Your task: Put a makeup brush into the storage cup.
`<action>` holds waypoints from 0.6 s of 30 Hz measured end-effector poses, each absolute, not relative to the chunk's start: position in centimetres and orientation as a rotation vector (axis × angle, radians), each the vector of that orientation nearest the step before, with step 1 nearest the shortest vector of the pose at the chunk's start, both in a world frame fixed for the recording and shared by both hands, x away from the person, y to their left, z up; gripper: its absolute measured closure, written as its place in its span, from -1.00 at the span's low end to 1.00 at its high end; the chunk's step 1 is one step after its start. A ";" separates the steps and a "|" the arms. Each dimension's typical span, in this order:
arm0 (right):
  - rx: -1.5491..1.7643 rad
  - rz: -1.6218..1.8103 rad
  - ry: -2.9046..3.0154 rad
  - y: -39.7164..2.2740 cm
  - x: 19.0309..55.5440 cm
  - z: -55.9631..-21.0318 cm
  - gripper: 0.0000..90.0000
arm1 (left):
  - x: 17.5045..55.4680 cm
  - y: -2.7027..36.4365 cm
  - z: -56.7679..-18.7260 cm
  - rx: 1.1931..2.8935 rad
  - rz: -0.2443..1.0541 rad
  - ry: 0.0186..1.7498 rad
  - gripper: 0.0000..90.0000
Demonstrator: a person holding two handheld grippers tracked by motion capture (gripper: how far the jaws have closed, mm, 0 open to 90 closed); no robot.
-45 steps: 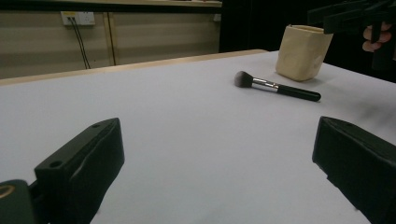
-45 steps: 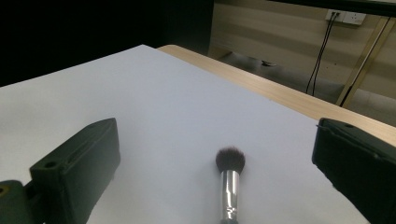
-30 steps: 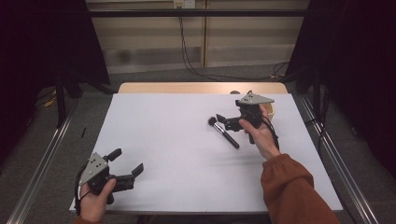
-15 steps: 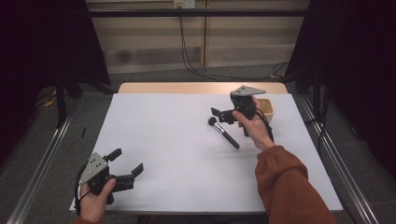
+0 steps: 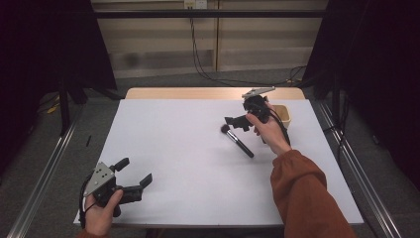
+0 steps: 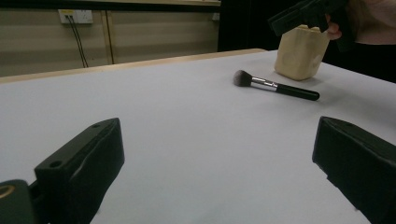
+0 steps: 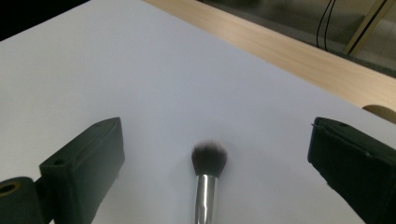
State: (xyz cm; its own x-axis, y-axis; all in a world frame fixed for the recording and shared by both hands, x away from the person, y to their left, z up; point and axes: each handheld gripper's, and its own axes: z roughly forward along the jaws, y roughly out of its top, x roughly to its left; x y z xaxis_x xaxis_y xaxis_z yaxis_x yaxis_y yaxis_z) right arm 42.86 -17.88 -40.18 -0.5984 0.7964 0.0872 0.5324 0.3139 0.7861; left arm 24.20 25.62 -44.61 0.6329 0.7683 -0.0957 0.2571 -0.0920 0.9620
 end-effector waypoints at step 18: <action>1.269 0.762 2.667 -16.5 44.4 -40.7 -0.86 | 24.2 25.6 -44.6 1.657 0.528 0.853 -0.95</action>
State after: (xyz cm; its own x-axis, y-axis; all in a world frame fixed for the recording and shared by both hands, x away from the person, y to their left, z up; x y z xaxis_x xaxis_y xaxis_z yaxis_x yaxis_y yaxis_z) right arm 44.40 -16.48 -40.67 -0.6505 0.7488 0.1271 0.7029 0.5301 0.4742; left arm 24.24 25.65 -44.62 0.6355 0.7663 -0.0942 0.2572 -0.0952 0.9617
